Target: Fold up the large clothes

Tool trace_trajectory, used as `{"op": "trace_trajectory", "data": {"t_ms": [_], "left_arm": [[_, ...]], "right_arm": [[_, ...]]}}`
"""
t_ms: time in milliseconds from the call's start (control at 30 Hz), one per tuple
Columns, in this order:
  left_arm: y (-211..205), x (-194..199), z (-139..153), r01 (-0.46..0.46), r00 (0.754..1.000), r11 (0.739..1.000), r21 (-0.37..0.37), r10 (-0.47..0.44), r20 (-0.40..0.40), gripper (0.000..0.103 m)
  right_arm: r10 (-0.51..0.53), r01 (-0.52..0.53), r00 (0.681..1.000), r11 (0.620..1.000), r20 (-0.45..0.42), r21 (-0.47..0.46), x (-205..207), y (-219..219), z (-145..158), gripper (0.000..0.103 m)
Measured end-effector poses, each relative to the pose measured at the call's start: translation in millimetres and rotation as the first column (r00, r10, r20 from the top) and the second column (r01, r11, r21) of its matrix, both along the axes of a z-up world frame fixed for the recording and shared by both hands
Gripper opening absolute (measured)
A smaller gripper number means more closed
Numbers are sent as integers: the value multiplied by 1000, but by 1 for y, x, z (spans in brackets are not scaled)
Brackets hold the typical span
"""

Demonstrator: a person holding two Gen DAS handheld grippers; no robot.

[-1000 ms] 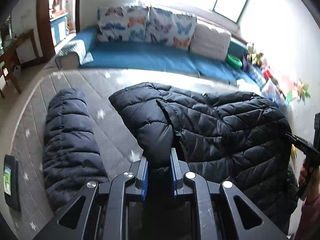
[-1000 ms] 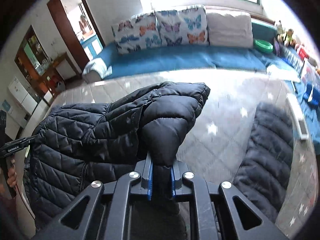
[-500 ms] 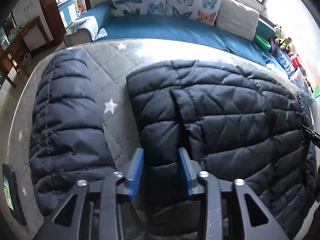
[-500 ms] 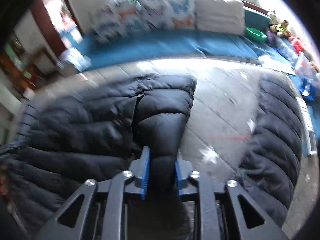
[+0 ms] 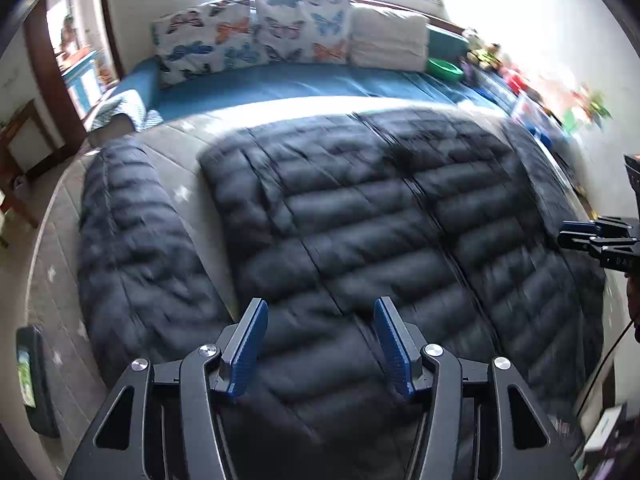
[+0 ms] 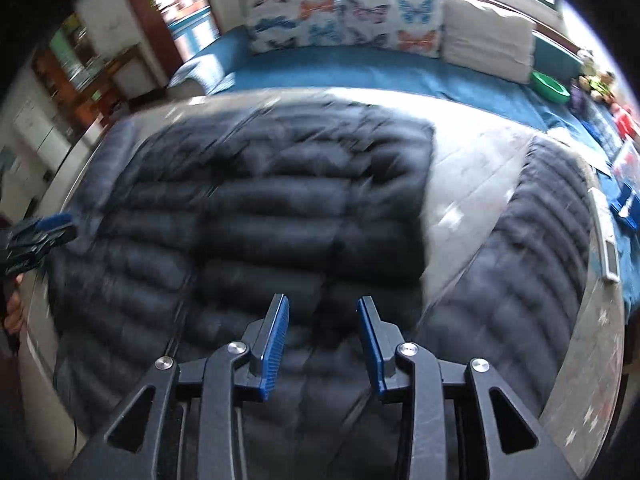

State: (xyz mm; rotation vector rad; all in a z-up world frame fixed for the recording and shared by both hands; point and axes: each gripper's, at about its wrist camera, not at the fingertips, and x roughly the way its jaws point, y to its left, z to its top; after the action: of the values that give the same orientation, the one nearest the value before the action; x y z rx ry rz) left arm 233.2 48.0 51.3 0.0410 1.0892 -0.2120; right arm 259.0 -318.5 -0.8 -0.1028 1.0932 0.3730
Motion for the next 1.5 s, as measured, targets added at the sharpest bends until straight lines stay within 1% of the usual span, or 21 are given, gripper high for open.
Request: {"op": "trace_trajectory", "data": {"t_ms": [100,133,267,333,400,433,500,533,600,633,700,800,933,1000,1033,1167,1233,1300,1367,1400,1500], "left_arm": [[-9,-31,-13,54,998,998,17,-53,-27,59],[-12,-36,-21,70,997,997,40,-68,-27,59],[-17,-59,-40,108,993,981,159,-115,38,59],[-20,-67,-52,121,988,968,218,-139,66,61],[-28,-76,-73,143,982,941,306,-174,76,63],[-35,-86,-81,147,975,917,370,-197,101,63],[-43,-97,-83,139,970,899,415,-209,128,63],[-43,-98,-80,134,971,902,409,-202,127,63],[-39,-102,-67,134,978,937,324,-177,108,63],[-34,-106,-58,140,980,958,251,-170,101,63],[-26,-112,-46,131,980,970,206,-158,118,65],[-13,-116,-35,101,981,976,195,-130,143,67],[6,-110,-27,54,986,983,174,-80,149,67],[16,-103,-25,39,988,989,144,-60,141,67],[21,-101,-25,28,990,991,134,-47,137,67],[35,-96,-29,-5,994,994,107,-6,109,67],[38,-95,-31,-2,995,996,91,-7,96,67],[40,-94,-33,-3,996,995,96,-6,93,67],[40,-93,-34,5,996,995,96,-14,91,68],[39,-92,-35,6,996,995,99,-15,89,69],[39,-87,-36,1,996,994,107,-11,88,70]], "right_arm": [[74,-74,997,997,-39,-15,-37,15,-14,39],[94,-95,994,995,-48,-22,-45,19,-19,39],[152,-156,985,986,-76,-53,-82,33,-45,40],[168,-171,985,981,-39,-89,-99,37,-55,49],[195,-191,981,973,13,-131,-116,42,-56,50],[215,-209,976,965,21,-156,-124,45,-58,50],[232,-218,972,952,42,-216,-137,50,-55,50],[226,-210,973,951,49,-225,-137,49,-52,50],[205,-195,978,966,46,-169,-140,44,-34,50],[207,-198,977,970,53,-142,-143,44,-27,50],[247,-238,965,966,89,-96,-155,49,-5,50],[381,-369,916,923,123,-111,-183,67,8,50],[556,-514,822,818,126,-260,-212,108,-5,50],[634,-544,759,741,146,-394,-222,130,-19,51],[669,-550,726,705,162,-448,-227,136,-24,55],[742,-540,646,611,180,-578,-234,153,-36,57],[761,-550,627,585,168,-596,-233,154,-35,56],[761,-541,622,588,184,-602,-231,151,-29,57],[773,-551,610,574,178,-605,-230,148,-23,57],[784,-564,600,556,159,-611,-234,149,-22,63],[823,-584,553,495,132,-643,-239,156,-31,64]]}}
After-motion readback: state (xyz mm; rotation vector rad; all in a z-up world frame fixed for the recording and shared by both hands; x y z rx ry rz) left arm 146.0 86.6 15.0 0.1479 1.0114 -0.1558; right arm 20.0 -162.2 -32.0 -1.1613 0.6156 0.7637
